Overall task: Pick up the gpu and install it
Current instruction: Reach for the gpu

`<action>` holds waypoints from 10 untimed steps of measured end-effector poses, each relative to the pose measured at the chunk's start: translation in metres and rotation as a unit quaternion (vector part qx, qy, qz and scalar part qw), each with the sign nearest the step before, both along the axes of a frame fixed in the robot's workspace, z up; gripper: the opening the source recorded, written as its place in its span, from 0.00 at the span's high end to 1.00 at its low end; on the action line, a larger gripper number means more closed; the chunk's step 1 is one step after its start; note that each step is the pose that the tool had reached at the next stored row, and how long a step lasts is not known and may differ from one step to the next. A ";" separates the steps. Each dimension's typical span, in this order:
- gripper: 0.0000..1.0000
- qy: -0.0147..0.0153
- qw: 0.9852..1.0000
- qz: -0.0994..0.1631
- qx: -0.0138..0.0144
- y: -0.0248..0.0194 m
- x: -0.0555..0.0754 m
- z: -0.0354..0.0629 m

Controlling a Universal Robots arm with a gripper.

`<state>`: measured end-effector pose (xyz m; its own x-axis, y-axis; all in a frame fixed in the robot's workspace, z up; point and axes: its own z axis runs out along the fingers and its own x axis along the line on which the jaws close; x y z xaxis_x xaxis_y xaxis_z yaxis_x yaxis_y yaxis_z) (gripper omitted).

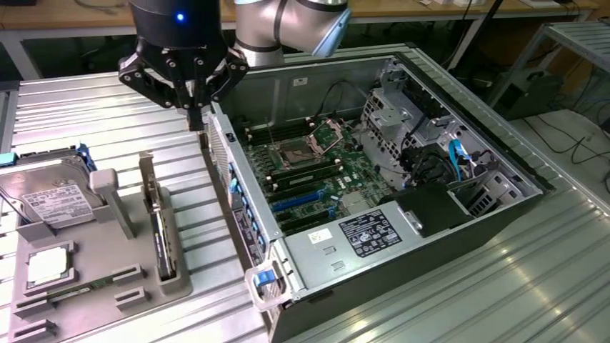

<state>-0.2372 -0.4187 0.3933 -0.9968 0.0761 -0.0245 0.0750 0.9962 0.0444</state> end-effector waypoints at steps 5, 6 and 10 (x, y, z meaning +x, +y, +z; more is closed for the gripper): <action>0.89 0.000 1.000 0.000 0.000 -0.0093 -0.015 -0.0001; 0.89 0.000 1.000 0.001 0.000 -0.0113 -0.018 0.0000; 0.89 0.000 1.000 0.005 0.000 -0.0198 -0.026 0.0000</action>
